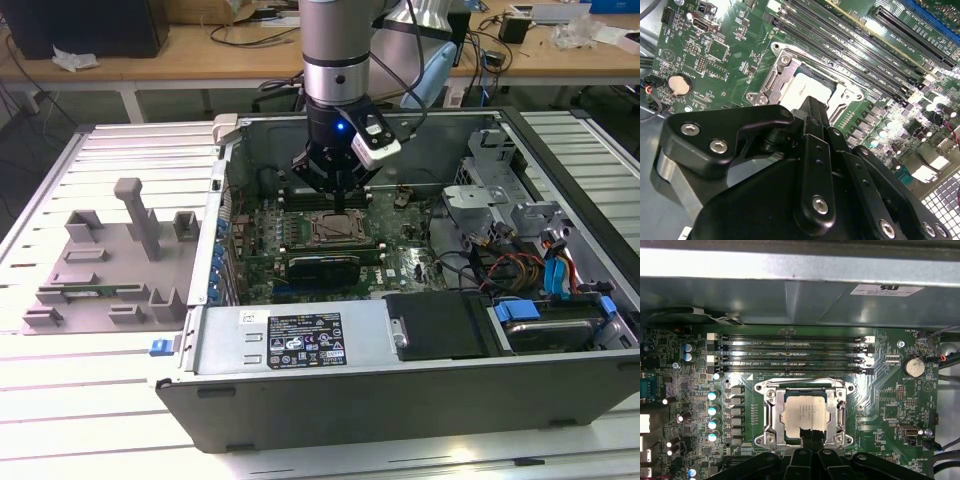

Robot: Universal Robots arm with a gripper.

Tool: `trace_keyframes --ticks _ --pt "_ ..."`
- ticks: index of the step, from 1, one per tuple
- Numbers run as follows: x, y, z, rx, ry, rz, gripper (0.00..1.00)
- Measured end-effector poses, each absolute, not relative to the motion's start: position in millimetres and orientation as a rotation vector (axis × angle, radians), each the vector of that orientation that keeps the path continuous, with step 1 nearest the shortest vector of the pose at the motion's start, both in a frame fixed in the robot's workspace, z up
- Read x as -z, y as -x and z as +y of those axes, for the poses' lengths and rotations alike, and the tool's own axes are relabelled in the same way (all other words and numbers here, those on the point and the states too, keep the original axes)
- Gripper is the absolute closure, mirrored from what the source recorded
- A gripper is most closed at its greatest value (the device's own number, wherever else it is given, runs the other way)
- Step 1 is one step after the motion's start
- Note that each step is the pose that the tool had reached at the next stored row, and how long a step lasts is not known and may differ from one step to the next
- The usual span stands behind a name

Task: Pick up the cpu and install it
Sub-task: 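Install the second cpu locking lever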

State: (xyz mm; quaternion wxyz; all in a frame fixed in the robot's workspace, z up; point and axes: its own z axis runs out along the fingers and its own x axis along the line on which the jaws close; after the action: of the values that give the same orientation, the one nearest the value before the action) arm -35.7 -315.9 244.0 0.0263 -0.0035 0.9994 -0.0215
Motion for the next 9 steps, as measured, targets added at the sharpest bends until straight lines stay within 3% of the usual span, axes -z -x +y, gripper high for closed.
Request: trace_keyframes --ticks 9 --pt "-251.1 35.7 -315.9 0.066 0.011 3.088 0.89"
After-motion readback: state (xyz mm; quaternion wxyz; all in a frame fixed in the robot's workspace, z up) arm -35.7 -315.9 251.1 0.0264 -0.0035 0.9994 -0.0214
